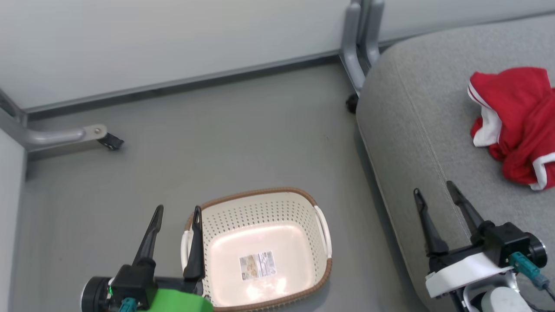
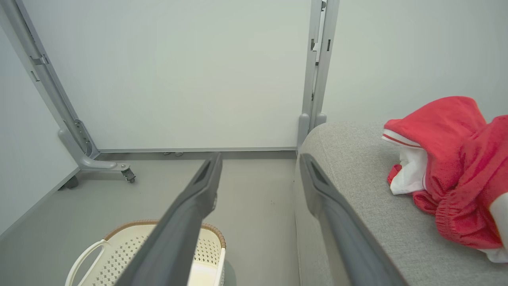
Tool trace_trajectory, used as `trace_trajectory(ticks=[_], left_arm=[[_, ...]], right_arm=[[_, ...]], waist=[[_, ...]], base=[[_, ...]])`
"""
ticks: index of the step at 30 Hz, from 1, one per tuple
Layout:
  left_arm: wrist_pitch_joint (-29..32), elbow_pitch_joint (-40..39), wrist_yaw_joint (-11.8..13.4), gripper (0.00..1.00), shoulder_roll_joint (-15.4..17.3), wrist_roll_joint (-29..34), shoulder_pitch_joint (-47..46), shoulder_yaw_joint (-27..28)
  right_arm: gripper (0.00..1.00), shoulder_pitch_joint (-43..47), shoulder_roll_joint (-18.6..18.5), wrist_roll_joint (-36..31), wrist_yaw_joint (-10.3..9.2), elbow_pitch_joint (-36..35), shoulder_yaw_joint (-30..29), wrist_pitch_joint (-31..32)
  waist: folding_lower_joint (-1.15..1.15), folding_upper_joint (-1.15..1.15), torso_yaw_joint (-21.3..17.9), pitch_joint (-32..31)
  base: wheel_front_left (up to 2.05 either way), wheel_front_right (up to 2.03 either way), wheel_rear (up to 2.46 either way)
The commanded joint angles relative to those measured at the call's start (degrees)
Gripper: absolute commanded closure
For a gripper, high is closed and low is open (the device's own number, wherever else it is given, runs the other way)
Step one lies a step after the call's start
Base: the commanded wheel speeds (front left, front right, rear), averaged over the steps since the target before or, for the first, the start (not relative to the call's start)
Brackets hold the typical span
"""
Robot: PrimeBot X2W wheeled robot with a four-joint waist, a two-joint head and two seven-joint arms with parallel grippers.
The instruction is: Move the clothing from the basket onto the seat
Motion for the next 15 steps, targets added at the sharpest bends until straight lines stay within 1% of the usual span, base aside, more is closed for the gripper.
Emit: trace_trajectory(ticks=[1,3,7,11,15], left_arm=[[-0.01,0.16,-0.53,0.00,-0.34,0.45,1.48,0.84],[-0.01,0.38,-1.43,0.00,-0.85,1.29,3.18,2.40],[-0.01,0.67,-2.43,0.00,-1.52,2.52,5.64,4.39],[-0.01,0.94,-3.55,0.00,-1.89,3.14,7.44,5.76],[-0.01,0.88,-3.93,0.00,-2.04,3.38,8.50,6.45]], right_arm=[[0.00,1.29,0.05,-0.17,-0.08,-0.45,0.54,-0.12],[0.00,2.24,0.44,-0.55,-0.08,-0.99,1.48,-0.12],[0.00,4.02,1.16,-1.07,-0.08,-1.78,2.24,-0.12],[0.00,5.91,1.95,-1.13,-0.08,-2.01,1.49,-0.12],[0.00,7.07,2.56,-1.24,-0.08,-2.18,1.17,-0.12]], waist=[[0.00,0.00,4.91,-5.28],[0.00,0.00,5.27,-5.83],[0.00,0.00,5.56,-6.51],[0.00,0.00,5.55,-7.14],[0.00,0.00,5.17,-7.61]], base=[[0.00,0.00,0.00],[0.00,0.00,0.00],[0.00,0.00,0.00],[0.00,0.00,0.00],[0.00,0.00,0.00]])
